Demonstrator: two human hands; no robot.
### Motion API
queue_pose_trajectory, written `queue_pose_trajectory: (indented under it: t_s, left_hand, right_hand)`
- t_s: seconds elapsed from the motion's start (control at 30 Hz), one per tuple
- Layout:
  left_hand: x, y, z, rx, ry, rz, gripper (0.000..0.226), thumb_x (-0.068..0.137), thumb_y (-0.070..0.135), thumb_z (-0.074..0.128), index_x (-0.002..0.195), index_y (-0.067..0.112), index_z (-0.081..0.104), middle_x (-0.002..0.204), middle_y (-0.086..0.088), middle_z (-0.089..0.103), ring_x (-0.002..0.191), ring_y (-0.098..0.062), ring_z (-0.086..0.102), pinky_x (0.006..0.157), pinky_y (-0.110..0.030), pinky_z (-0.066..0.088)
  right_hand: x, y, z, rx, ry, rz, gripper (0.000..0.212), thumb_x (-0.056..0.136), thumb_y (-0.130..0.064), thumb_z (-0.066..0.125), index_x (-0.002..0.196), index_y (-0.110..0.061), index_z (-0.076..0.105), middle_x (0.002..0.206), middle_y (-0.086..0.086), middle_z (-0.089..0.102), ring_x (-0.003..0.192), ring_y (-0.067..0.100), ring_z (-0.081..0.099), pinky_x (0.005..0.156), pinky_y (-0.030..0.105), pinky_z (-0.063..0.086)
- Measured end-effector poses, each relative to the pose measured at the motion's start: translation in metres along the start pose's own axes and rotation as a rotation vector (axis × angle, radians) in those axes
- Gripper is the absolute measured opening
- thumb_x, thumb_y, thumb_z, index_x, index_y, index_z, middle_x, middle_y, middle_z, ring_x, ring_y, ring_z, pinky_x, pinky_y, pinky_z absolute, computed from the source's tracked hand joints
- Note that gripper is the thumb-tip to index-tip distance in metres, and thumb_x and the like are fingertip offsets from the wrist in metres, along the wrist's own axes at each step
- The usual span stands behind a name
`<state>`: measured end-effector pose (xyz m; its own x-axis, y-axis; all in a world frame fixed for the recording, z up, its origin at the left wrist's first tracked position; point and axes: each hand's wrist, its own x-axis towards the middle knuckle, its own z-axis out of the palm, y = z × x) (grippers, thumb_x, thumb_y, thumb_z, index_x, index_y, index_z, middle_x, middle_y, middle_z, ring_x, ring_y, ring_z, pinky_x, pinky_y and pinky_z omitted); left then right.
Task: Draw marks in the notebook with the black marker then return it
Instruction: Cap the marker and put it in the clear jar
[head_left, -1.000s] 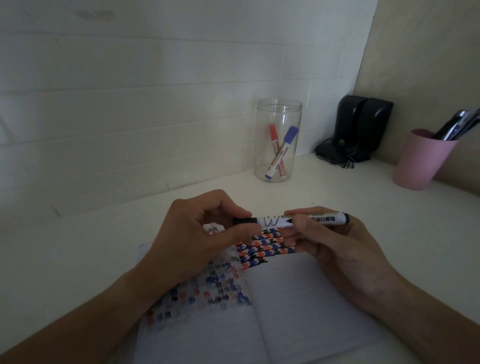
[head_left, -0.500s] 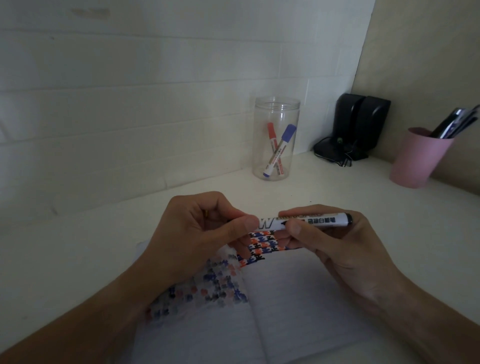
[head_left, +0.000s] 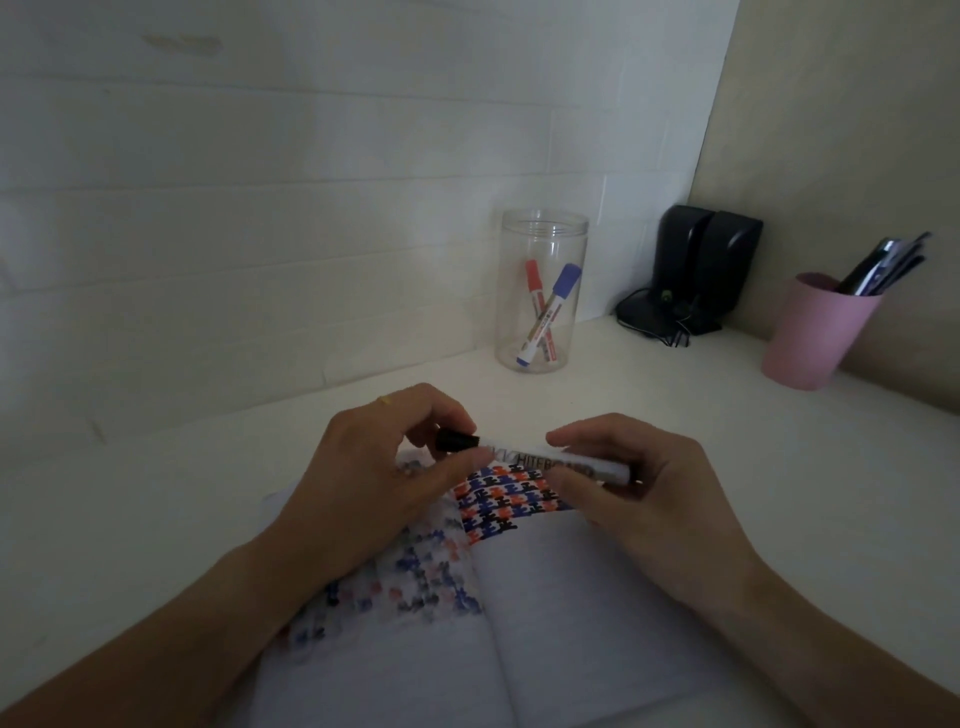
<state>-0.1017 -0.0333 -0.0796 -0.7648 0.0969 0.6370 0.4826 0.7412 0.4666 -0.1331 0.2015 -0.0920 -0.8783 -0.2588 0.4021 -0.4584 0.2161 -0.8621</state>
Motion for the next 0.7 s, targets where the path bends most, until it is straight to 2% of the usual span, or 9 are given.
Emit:
queue_pose_trajectory:
  t_s: [0.1, 0.2, 0.27, 0.37, 0.47, 0.57, 0.63, 0.7]
  left_hand:
    - [-0.001, -0.006, 0.004, 0.074, -0.042, 0.077, 0.018, 0.082, 0.024, 0.083, 0.095, 0.021, 0.071, 0.087, 0.017, 0.068, 0.092, 0.005, 0.062, 0.078, 0.002, 0.043]
    - [-0.003, -0.012, 0.007, 0.063, -0.098, 0.072, 0.024, 0.082, 0.020, 0.084, 0.102, 0.023, 0.072, 0.095, 0.019, 0.069, 0.093, 0.014, 0.062, 0.082, 0.002, 0.042]
    - [-0.003, -0.013, 0.010, 0.051, -0.129, 0.096, 0.026, 0.085, 0.021, 0.082, 0.109, 0.024, 0.071, 0.101, 0.020, 0.069, 0.097, 0.027, 0.056, 0.085, 0.004, 0.041]
    - [-0.004, -0.011, 0.008, 0.018, -0.085, 0.060, 0.035, 0.088, 0.027, 0.077, 0.121, 0.025, 0.066, 0.114, 0.017, 0.069, 0.105, 0.031, 0.050, 0.089, 0.005, 0.039]
    - [-0.003, -0.011, 0.002, 0.130, 0.005, 0.050, 0.038, 0.092, 0.036, 0.071, 0.127, 0.024, 0.060, 0.119, 0.015, 0.063, 0.108, 0.021, 0.052, 0.089, -0.003, 0.043]
    - [-0.001, -0.014, -0.001, 0.256, 0.054, 0.032, 0.033, 0.096, 0.041, 0.062, 0.124, 0.024, 0.061, 0.121, 0.006, 0.066, 0.106, -0.006, 0.064, 0.086, -0.023, 0.051]
    - [0.001, -0.016, -0.004, 0.308, 0.074, -0.001, 0.033, 0.096, 0.041, 0.059, 0.123, 0.023, 0.062, 0.121, 0.004, 0.068, 0.104, -0.016, 0.067, 0.085, -0.030, 0.053]
    - [0.002, -0.019, -0.007, 0.346, 0.086, -0.021, 0.033, 0.097, 0.041, 0.056, 0.123, 0.022, 0.063, 0.122, 0.003, 0.068, 0.104, -0.018, 0.068, 0.085, -0.033, 0.054]
  right_hand:
    - [-0.001, 0.008, 0.001, -0.323, -0.019, -0.110, 0.024, 0.077, -0.014, 0.082, 0.095, -0.027, 0.074, 0.089, -0.014, 0.076, 0.084, 0.001, 0.070, 0.069, 0.007, 0.049]
    - [0.004, 0.010, 0.008, -0.613, -0.010, -0.296, 0.022, 0.076, -0.039, 0.077, 0.097, -0.031, 0.072, 0.094, -0.020, 0.070, 0.083, 0.003, 0.062, 0.074, 0.017, 0.049]
    - [0.008, 0.007, 0.014, -0.645, -0.021, -0.379, 0.022, 0.080, -0.034, 0.075, 0.101, -0.029, 0.072, 0.094, -0.020, 0.067, 0.084, 0.005, 0.059, 0.074, 0.025, 0.053]
    - [0.014, -0.004, 0.018, -0.671, -0.093, -0.415, 0.025, 0.091, -0.025, 0.069, 0.115, -0.029, 0.065, 0.097, -0.012, 0.071, 0.088, 0.006, 0.061, 0.075, 0.031, 0.055]
    - [0.031, -0.020, 0.011, -0.727, -0.016, -0.469, 0.038, 0.097, -0.022, 0.061, 0.134, -0.030, 0.053, 0.102, -0.008, 0.072, 0.089, 0.011, 0.063, 0.078, 0.033, 0.056]
    - [0.065, -0.042, 0.001, -0.725, 0.107, -0.512, 0.050, 0.100, -0.018, 0.057, 0.146, -0.032, 0.042, 0.104, -0.002, 0.072, 0.086, 0.014, 0.065, 0.078, 0.032, 0.056]
    - [0.094, -0.059, -0.004, -0.665, 0.202, -0.530, 0.051, 0.100, -0.015, 0.058, 0.145, -0.030, 0.042, 0.103, 0.001, 0.073, 0.085, 0.014, 0.069, 0.079, 0.030, 0.058]
    - [0.123, -0.075, -0.007, -0.560, 0.299, -0.545, 0.042, 0.098, -0.011, 0.058, 0.137, -0.025, 0.049, 0.100, 0.002, 0.073, 0.084, 0.014, 0.071, 0.080, 0.036, 0.061]
